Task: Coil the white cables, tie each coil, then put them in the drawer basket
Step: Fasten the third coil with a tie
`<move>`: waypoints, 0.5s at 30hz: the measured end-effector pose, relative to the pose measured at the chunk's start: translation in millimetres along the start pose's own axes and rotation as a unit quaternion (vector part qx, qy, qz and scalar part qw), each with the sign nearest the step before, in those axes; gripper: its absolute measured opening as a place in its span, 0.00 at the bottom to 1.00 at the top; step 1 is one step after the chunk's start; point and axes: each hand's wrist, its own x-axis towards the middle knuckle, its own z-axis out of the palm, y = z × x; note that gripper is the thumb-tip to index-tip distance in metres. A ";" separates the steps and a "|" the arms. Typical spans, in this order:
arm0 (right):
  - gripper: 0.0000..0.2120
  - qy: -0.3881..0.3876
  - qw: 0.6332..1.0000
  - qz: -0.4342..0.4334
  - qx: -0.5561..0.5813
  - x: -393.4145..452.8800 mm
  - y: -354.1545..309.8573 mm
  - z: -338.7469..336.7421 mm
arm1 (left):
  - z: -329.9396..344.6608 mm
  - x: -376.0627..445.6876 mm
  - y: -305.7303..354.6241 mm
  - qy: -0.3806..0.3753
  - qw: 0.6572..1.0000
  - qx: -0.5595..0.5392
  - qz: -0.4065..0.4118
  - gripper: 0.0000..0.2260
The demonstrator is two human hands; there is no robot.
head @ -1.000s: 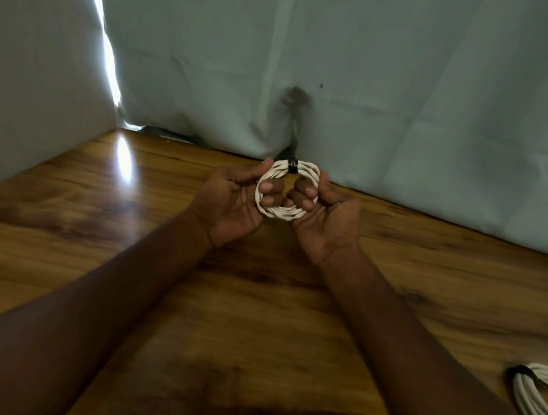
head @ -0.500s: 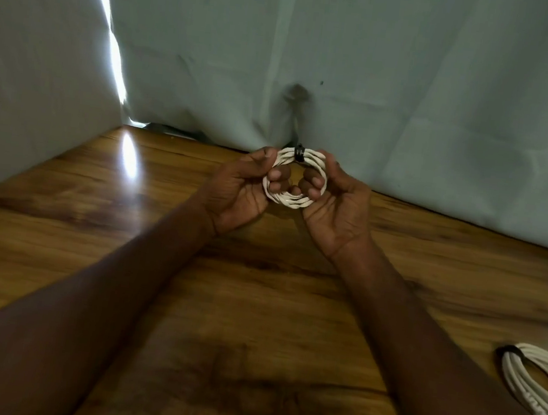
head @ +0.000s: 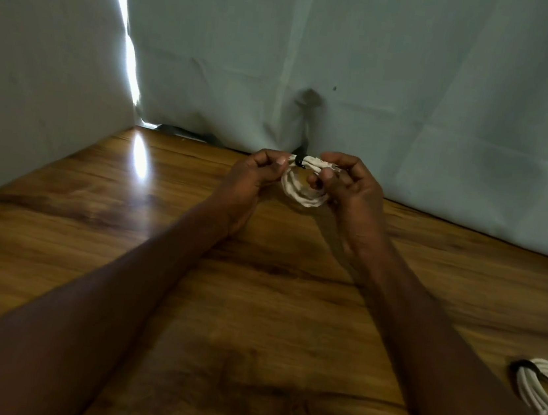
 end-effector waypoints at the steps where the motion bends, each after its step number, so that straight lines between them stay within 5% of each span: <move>1: 0.12 0.004 0.993 -0.045 -0.106 -2.3 0.7 0.9 | -2.7 1.7 -2.3 0.039 0.998 0.045 -0.007 0.08; 6: 0.15 -0.083 0.864 -0.111 -0.484 -19.7 11.2 8.8 | -16.5 -2.2 -8.6 0.148 0.971 0.188 0.005 0.10; 9: 0.17 -0.126 0.845 -0.072 -0.514 -36.3 6.8 17.5 | -14.0 -19.9 -2.5 0.139 0.947 0.288 0.032 0.09; 13: 0.15 -0.054 0.819 -0.173 -0.545 -55.8 -0.6 12.7 | -6.5 -38.5 -1.0 0.096 0.921 0.372 0.068 0.05; 15: 0.18 -0.065 0.797 -0.142 -0.584 -59.0 -0.7 6.3 | -3.8 -43.8 -2.4 0.080 0.916 0.386 0.079 0.03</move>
